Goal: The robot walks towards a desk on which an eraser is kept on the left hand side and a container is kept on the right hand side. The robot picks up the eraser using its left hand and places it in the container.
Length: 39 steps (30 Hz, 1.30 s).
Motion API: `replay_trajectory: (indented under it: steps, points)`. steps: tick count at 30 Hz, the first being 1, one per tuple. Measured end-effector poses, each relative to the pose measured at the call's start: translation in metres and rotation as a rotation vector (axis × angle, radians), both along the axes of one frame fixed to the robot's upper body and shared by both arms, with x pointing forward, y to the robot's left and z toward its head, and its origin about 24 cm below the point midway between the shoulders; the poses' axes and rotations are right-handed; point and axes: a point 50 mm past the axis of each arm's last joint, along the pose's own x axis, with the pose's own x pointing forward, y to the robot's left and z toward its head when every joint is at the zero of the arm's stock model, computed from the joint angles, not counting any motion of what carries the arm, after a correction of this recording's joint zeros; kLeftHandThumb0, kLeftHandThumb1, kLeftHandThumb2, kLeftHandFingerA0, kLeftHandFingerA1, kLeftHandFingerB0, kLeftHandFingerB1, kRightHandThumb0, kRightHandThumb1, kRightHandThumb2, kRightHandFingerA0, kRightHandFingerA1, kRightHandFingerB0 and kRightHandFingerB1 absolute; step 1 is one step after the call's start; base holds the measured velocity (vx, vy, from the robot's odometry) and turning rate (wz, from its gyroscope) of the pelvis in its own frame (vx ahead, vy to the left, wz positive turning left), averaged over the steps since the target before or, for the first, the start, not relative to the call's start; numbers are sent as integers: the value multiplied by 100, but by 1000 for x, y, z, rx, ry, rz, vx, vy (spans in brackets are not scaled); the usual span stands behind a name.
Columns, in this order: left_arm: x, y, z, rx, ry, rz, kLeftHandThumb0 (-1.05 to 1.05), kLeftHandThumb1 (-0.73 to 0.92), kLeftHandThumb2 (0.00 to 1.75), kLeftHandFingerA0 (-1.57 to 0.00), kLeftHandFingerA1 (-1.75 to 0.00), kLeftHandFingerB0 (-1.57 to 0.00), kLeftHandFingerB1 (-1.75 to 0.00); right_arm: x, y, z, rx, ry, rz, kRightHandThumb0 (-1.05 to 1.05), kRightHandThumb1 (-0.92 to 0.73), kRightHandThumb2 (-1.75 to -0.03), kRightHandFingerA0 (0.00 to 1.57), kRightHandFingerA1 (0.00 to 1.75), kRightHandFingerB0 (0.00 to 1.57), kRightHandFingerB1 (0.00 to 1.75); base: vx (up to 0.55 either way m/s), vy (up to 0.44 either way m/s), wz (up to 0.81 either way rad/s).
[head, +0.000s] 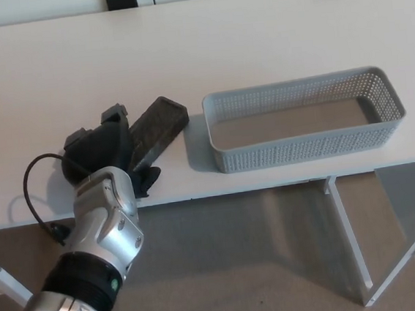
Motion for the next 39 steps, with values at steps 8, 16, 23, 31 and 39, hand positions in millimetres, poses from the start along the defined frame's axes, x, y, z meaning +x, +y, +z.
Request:
replay_trajectory:
  steps: [8,16,23,31,39]
  points:
    - [11,4,18,-1,-32,-56,-20,76,64,-82,-132,-54,-45,1,1,0,-3,0,8,-38,-52,-55,70,47,54,41,0,0,0]
    - [16,-1,23,2,9,-124,-27,84,64,-94,-134,-62,-66,3,3,0,1,3,24,-38,-51,-55,75,49,55,42,0,0,0]
    - [18,3,25,5,42,-174,-30,85,67,-90,-141,-59,-91,6,3,0,5,6,35,-38,-52,-55,75,49,55,42,0,0,0]
    - [18,17,23,-97,46,-167,-30,86,66,-93,-132,-60,-103,6,1,0,-1,22,52,-38,-52,-55,76,48,55,42,0,0,0]
    - [13,29,18,-317,-39,-42,-31,79,65,-100,-134,-70,-93,5,0,0,1,32,56,-38,-52,-55,74,48,55,42,0,0,0]
